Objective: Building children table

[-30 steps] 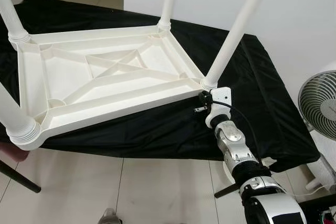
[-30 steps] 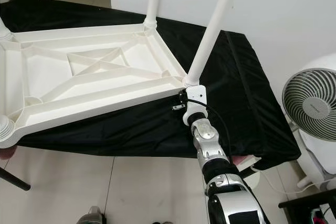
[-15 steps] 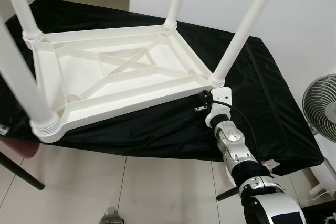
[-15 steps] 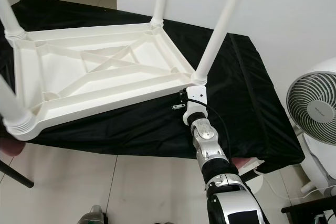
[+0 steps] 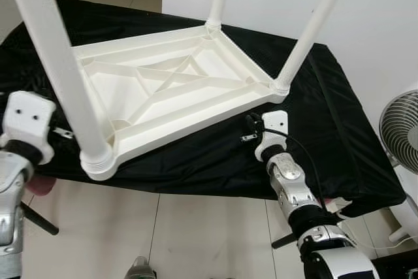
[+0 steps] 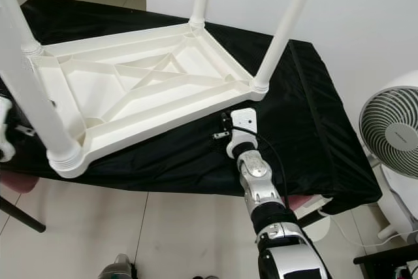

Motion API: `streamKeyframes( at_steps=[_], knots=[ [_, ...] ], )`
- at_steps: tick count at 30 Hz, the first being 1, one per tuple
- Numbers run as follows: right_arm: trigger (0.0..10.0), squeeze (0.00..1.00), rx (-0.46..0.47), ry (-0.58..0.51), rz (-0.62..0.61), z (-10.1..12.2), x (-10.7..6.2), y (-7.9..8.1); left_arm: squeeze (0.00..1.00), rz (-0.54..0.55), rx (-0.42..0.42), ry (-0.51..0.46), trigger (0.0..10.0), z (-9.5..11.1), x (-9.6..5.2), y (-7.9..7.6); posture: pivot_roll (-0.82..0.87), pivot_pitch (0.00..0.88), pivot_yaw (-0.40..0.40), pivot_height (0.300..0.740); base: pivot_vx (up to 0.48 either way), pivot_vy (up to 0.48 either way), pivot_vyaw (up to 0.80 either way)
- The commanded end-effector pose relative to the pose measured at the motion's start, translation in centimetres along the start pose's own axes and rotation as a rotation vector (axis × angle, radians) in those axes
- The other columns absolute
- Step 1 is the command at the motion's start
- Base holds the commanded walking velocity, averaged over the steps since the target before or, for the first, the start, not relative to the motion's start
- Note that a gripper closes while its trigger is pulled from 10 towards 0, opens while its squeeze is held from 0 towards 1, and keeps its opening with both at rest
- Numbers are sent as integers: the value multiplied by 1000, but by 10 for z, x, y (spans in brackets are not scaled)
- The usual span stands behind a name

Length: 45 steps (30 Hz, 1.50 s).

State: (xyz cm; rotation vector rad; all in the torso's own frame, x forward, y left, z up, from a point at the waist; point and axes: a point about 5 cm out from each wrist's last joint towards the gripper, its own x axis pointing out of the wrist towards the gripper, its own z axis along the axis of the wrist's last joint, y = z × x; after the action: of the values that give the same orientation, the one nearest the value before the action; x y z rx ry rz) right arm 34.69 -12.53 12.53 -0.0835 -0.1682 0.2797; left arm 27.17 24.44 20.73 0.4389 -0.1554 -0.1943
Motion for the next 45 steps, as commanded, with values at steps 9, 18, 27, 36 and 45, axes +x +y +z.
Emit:
streamKeyframes(
  at_steps=[9, 18, 27, 36, 45],
  knots=[
    [10000, 0, 38, -60, 236, 6, -12, 21, 0, -184, -61, -62, 10000, 10, 22, -52, 284, 82, -99, 740, 0, 0, 0],
    [10000, 0, 47, -4, 556, 4, -31, 37, 0, -362, -93, -130, 10000, 24, 36, -92, 250, 80, -98, 740, 0, 0, 0],
    [10000, 471, 77, -5, 757, 19, -43, 43, 0, -446, -121, -163, 10000, 31, 47, -121, 210, 76, -96, 740, 0, 0, 0],
    [10000, 1000, 88, 2, 927, 36, -56, 37, 0, -407, -100, -103, 10000, 14, 57, -108, 212, 73, -98, 740, 0, 0, 0],
    [10000, 1000, 47, -5, 1110, 56, -60, 40, 0, -360, -20, -32, 10000, -4, 57, -76, 237, 96, -110, 740, 0, 0, 0]
  ],
)
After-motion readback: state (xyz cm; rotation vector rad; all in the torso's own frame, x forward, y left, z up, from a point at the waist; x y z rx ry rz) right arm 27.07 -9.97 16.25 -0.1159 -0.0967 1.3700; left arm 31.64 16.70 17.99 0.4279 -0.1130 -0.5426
